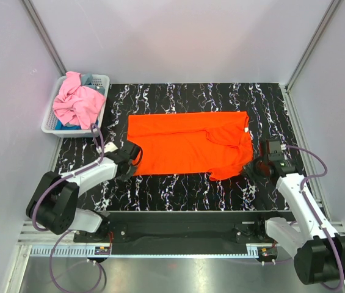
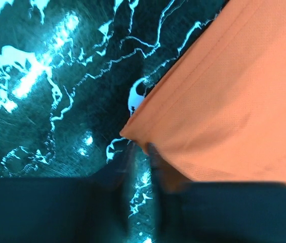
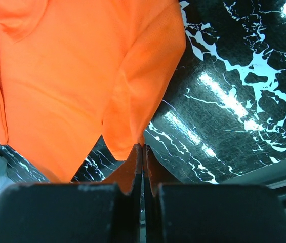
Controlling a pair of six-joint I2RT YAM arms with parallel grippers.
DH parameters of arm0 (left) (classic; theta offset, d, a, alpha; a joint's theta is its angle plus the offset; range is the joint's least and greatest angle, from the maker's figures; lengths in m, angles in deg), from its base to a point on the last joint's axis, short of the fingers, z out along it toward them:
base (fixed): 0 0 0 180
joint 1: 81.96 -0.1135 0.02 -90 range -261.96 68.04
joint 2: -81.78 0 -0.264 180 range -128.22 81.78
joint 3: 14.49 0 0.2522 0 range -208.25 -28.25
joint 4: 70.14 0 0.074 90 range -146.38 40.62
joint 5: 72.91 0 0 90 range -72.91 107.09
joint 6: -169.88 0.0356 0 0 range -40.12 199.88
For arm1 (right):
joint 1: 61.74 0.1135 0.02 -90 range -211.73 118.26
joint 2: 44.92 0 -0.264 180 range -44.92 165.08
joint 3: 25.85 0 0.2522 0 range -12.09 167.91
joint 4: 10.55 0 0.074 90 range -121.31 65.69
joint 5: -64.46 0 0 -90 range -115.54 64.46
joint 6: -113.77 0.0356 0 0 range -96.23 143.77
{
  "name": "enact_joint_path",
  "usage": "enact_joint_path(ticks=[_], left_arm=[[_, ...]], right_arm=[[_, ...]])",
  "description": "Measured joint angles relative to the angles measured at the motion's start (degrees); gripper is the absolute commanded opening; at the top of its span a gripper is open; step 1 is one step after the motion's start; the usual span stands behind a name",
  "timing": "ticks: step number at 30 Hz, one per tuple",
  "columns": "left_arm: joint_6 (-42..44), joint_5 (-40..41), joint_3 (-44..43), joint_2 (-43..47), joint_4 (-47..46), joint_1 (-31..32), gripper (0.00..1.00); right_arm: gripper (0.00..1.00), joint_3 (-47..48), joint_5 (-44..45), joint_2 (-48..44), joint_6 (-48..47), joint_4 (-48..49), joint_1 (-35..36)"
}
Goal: Fold and stack the t-shirts
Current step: Fold the tshirt
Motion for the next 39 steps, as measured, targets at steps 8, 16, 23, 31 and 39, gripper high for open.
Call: enact_joint_path(ticks=[8,16,23,31,39], left_arm=[[1.49,1.46,0.07,2.38,-0.22,0.04,0.0],[4.37,1.66,-3.54,4.26,0.22,0.04,0.0],[5.46,1.7,-9.77,-0.13,2.16,-0.37,0.0],[6.6,1.68,-17.57,-7.72,4.76,-4.59,0.0],[8.04,1.92,-26.01,-13.7,6.62,-7.72,0.0]], right_arm=[[0.0,0.28,0.0,-2.14,-2.54,-0.15,0.0],[0.0,5.68,0.39,-0.2,-8.31,0.92,0.0],[0.0,10.38,-2.56,3.82,-18.86,6.32,0.04],[0.0,17.22,-2.69,12.33,-26.69,10.86,0.04],[0.0,25.14,-1.97,23.23,-31.34,12.5,0.04]])
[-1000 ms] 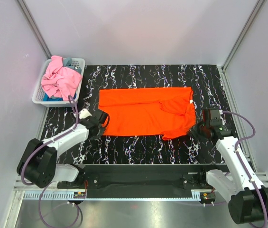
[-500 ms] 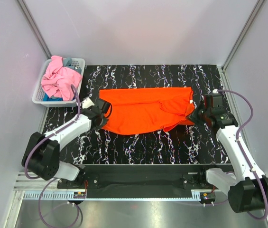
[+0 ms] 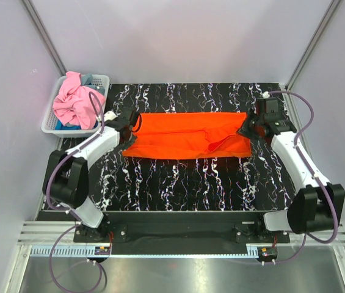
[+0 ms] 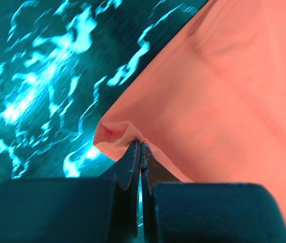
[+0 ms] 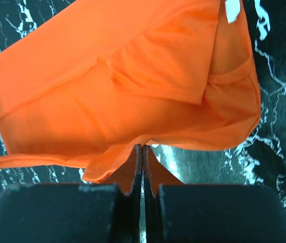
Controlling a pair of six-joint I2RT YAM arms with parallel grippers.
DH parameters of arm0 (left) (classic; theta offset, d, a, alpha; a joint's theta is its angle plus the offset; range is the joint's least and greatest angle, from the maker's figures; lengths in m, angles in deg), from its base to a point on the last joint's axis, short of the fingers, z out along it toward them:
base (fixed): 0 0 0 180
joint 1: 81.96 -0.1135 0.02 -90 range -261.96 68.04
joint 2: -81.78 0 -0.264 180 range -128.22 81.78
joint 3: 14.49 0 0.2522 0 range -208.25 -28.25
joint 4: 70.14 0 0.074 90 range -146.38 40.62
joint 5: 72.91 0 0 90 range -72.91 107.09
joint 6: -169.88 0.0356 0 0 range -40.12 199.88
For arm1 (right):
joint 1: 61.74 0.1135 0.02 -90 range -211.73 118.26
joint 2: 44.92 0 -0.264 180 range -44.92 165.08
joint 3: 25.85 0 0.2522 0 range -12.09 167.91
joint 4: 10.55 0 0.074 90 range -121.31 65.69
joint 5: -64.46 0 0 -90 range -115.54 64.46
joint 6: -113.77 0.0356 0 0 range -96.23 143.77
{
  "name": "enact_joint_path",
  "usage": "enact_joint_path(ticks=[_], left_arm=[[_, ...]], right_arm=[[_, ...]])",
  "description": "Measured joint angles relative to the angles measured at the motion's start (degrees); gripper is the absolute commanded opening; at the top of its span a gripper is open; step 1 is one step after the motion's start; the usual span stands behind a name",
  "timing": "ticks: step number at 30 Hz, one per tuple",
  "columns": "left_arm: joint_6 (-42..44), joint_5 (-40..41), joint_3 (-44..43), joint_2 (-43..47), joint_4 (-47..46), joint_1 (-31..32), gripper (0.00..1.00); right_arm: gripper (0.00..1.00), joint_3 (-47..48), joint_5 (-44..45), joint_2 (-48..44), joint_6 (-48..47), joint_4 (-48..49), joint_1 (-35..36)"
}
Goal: Fold and stack the t-shirts
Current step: Fold the tshirt
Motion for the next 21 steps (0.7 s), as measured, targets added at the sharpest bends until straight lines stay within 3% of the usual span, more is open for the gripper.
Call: enact_joint_path(ticks=[21], left_arm=[[4.57,1.18,-18.8,-18.27,4.07,-3.63,0.0]], right_arm=[[0.0,13.29,3.15,15.54,-5.77,1.09,0.0]])
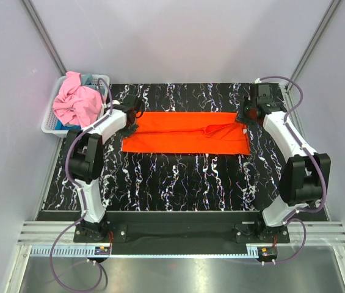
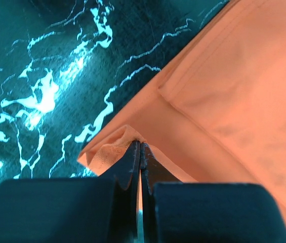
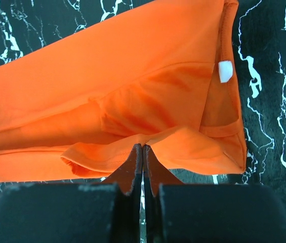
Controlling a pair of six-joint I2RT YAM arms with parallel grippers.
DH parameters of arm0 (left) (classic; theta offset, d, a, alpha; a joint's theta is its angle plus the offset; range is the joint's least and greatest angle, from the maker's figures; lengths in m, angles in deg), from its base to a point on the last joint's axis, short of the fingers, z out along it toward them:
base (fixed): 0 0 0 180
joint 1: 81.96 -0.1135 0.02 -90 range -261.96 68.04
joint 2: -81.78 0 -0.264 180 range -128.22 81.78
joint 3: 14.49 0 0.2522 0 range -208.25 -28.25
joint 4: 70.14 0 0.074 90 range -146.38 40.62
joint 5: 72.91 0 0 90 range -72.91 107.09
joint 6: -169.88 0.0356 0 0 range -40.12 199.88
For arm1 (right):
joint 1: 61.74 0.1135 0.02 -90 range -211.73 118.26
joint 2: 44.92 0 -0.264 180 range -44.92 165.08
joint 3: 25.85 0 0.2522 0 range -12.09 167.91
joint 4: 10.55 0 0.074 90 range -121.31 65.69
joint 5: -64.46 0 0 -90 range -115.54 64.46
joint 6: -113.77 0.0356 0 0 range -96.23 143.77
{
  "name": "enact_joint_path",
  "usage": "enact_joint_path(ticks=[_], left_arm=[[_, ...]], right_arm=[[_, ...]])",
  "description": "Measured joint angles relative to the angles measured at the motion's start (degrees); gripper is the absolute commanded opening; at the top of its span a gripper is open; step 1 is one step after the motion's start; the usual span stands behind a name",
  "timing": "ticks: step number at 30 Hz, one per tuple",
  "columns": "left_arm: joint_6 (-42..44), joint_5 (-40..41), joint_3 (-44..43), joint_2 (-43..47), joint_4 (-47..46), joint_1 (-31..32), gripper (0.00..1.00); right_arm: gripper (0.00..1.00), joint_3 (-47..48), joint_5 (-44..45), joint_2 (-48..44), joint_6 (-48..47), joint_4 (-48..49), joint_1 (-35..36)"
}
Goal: Fold and stack the t-shirts
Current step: Fold the tshirt
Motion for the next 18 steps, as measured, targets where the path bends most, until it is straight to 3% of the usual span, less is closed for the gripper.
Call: enact_joint_path(ticks=[8,12,18], left_arm=[[1.42,1.01,-5.05,-4.28,1.38,-1.4,0.0],[1.79,1.27,-6.32,-5.73,1.27,-1.86,0.06],[2.23,1.46,-7.63,-7.39,1.51,-2.23,0.0]], right_arm=[[0.0,2.84,0.57,4.87,-1.2,0.31,0.0],[0.0,3.74,0.55,6.43,-1.7,0.44,0.0],[0.0,5.44,0.52,7.98,-2.27,0.33,0.0]])
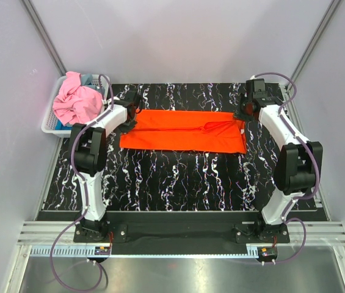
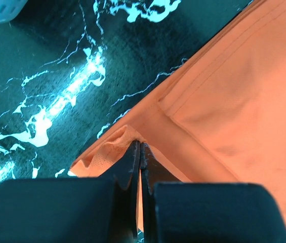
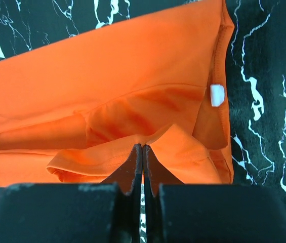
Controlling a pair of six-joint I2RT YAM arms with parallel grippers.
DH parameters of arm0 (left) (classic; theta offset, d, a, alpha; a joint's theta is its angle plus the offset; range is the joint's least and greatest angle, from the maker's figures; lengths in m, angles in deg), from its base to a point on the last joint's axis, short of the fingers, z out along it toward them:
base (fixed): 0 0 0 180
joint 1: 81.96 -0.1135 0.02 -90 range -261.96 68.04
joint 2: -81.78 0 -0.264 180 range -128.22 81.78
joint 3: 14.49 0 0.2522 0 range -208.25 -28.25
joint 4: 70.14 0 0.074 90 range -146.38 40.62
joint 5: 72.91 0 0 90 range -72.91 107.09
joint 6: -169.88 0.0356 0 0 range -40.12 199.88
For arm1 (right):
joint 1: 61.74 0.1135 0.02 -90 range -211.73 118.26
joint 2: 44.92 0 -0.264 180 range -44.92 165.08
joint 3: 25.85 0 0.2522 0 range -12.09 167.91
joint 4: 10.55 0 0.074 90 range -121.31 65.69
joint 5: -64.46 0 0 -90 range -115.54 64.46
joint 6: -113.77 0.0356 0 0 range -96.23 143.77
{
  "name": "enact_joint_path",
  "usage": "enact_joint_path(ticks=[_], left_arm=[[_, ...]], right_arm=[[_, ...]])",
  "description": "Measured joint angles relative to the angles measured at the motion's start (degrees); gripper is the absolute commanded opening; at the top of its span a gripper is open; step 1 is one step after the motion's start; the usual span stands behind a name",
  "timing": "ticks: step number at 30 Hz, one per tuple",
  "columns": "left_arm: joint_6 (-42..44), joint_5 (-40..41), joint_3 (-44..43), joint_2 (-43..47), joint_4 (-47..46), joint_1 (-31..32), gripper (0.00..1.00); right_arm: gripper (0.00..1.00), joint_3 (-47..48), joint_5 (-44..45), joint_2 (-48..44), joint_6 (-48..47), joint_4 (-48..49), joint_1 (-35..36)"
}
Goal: Fold and stack the t-shirts
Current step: Fold the tshirt
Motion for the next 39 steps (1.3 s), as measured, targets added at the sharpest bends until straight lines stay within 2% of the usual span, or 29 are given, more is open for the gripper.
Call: enact_joint_path(ticks=[7,9,14,17,20,27,30,34,39], left_arm=[[0.48,1.31,-1.84,-0.28,0.35,-0.02,0.02],[0.9,1.44,-2.08,-0.28,0.31,-0.02,0.12],[2.01,1.4,-3.17,-0.5,-0.5,-0.04,0.28],[2.36,1.42,-5.35,-1.73,-0.57,-0.11,0.3],[2.67,1.53,-6.51,-2.82,-0.61,-0.15,0.37],[4.46,2.21,-5.9,-3.06,-1.11,-0.17,0.4],[6.49,2.05,-4.68,-3.06,-1.95,-0.17,0.51],[8.22,2.05,-4.48,-3.06,-2.03,-0.17,0.53],[9.7,2.03,-4.52,-3.28,-2.4,-0.17,0.47]], right_arm=[[0.0,4.28,0.63,1.29,0.04,-2.54,0.0],[0.0,5.05,1.01,1.31,0.22,-3.32,0.0],[0.0,7.13,2.03,3.34,0.26,-4.33,0.0],[0.0,7.28,1.92,5.22,0.24,-4.24,0.0],[0.0,7.23,1.77,7.13,0.15,-3.61,0.0],[0.0,7.23,1.77,10.58,-0.46,-2.12,0.0],[0.0,7.23,1.77,11.23,-0.72,-1.88,0.0],[0.0,7.23,1.81,11.32,-0.76,-1.6,0.0],[0.0,7.23,1.95,11.32,-1.01,-1.6,0.0]])
